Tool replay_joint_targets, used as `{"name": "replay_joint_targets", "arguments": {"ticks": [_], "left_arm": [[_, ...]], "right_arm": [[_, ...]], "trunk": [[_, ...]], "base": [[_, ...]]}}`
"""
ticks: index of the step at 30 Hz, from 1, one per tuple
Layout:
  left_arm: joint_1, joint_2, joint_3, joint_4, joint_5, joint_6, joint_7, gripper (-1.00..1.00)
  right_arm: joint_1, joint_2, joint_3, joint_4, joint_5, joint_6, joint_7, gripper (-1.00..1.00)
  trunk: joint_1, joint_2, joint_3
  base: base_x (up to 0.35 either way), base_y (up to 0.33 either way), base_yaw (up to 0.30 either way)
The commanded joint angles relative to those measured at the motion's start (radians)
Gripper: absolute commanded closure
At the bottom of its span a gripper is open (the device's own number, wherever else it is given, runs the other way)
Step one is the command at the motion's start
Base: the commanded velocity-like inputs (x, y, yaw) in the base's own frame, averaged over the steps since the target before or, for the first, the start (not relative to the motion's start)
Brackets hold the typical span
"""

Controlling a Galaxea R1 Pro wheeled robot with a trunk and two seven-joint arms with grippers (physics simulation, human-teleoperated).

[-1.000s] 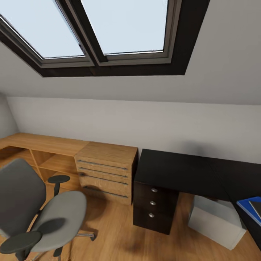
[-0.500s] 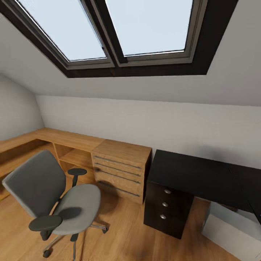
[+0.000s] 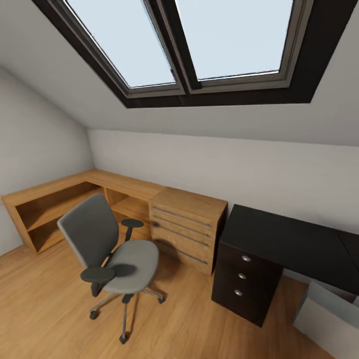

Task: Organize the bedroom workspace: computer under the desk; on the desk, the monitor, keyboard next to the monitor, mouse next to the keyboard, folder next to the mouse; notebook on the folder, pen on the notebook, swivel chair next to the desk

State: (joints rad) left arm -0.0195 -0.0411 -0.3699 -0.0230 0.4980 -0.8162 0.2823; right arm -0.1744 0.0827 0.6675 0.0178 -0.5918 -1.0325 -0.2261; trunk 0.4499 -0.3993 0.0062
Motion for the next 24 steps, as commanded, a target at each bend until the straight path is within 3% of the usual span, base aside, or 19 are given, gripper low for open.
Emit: {"name": "replay_joint_targets", "arguments": {"ticks": [1,8,17,24], "left_arm": [[0.000,0.000,-0.009,0.001,0.004,0.000,0.006,-1.00],[0.000,-0.001,-0.009,0.001,0.004,0.004,0.006,-1.00],[0.000,-0.001,-0.009,0.001,0.004,0.005,0.006,-1.00],[0.000,-0.002,-0.009,0.000,0.004,0.005,0.006,-1.00]], "right_arm": [[0.000,0.000,0.009,0.002,-0.003,-0.002,-0.005,-1.00],[0.000,0.001,0.010,0.002,-0.003,0.005,-0.006,-1.00],[0.000,0.002,0.010,-0.002,-0.003,0.092,-0.006,-1.00],[0.000,0.001,0.010,-0.002,-0.002,0.103,-0.006,-1.00]], "trunk": [[0.000,-0.001,0.000],[0.000,-0.001,0.000],[0.000,-0.001,0.000],[0.000,-0.001,0.000]], "base": [[-0.091,-0.050,0.285],[-0.031,-0.017,0.285],[-0.004,-0.002,0.285],[0.000,0.000,0.285]]}}
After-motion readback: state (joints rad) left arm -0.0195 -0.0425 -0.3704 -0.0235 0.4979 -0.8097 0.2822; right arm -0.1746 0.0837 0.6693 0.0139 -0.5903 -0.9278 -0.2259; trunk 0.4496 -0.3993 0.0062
